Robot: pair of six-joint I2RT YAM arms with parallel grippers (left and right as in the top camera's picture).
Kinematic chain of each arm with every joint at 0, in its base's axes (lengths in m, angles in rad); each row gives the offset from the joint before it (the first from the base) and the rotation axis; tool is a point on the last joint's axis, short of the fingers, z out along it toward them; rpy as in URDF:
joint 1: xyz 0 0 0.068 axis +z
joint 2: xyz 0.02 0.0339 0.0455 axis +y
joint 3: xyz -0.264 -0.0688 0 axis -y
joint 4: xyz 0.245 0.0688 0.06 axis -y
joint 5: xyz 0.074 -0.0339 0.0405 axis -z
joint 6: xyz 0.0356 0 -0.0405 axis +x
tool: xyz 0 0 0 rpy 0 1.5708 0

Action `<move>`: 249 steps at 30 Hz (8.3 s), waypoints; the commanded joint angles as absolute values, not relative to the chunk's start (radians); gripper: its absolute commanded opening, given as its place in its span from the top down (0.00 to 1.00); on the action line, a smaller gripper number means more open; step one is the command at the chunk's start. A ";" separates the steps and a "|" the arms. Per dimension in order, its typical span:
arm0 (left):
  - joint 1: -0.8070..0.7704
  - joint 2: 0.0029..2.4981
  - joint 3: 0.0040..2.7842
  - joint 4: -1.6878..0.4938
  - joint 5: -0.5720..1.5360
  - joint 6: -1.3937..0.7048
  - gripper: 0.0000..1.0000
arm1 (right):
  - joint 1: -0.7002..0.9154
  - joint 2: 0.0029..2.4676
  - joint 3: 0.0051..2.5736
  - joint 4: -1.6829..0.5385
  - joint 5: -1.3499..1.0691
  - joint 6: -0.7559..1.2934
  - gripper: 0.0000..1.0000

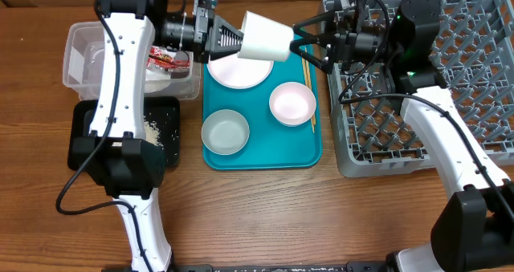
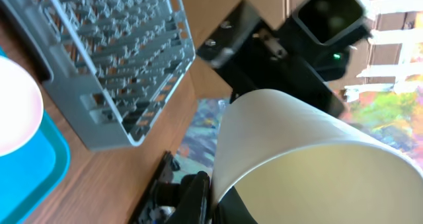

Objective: Sort waste into correct bins and load items into the dishwasher
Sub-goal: 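Hand the white cup from the left gripper to the right gripper, then carry the cup with the right gripper and lay it in the dish rack, then open the right gripper and retract the left arm to rest, then reach the right gripper to the pink bowl and grasp its rim, then lift the pink bowl and carry it into the dish rack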

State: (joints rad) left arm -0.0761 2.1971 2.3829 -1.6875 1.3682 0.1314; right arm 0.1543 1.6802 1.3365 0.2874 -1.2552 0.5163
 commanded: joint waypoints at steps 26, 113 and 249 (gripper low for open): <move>-0.105 2.190 2.326 -1.690 1.511 0.207 0.96 | 0.212 1.675 1.348 0.321 -1.240 0.548 0.14; -0.021 2.189 2.395 -1.417 0.513 -0.023 0.51 | 0.039 1.570 1.707 -1.483 -0.046 0.416 0.24; 0.013 1.944 2.251 -1.532 -0.253 -0.397 0.00 | 0.370 1.871 1.709 -0.641 0.989 -0.013 0.96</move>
